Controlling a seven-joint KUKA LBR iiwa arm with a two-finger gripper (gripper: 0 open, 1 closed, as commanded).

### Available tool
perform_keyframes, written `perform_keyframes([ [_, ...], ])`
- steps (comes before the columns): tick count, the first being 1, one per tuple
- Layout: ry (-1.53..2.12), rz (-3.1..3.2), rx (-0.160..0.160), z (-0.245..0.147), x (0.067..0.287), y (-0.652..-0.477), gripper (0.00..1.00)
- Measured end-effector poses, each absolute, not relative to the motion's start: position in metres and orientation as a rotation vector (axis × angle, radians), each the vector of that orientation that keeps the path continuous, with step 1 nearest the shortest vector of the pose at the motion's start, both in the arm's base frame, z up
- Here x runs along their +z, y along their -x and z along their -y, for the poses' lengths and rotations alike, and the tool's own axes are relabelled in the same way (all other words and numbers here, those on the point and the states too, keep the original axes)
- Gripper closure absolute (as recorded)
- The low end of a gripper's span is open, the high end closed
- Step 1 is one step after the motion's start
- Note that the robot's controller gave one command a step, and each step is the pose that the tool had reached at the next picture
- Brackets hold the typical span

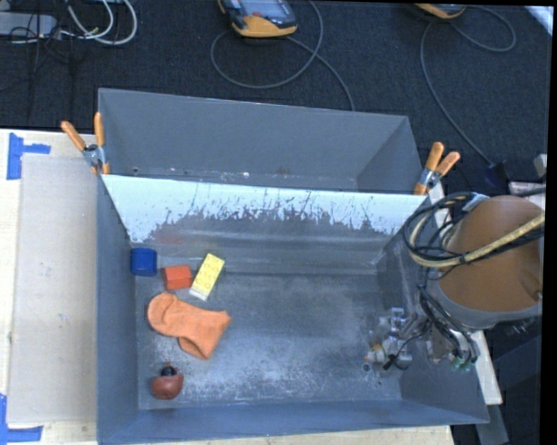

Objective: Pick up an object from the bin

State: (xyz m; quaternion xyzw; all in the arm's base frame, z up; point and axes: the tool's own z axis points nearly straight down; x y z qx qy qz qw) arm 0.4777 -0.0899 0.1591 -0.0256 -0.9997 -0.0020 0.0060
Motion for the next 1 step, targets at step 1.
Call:
perform_keyframes([
  [1,0.079,3.132,-0.005,0.0901,0.1728,-0.4785,1.00],
])
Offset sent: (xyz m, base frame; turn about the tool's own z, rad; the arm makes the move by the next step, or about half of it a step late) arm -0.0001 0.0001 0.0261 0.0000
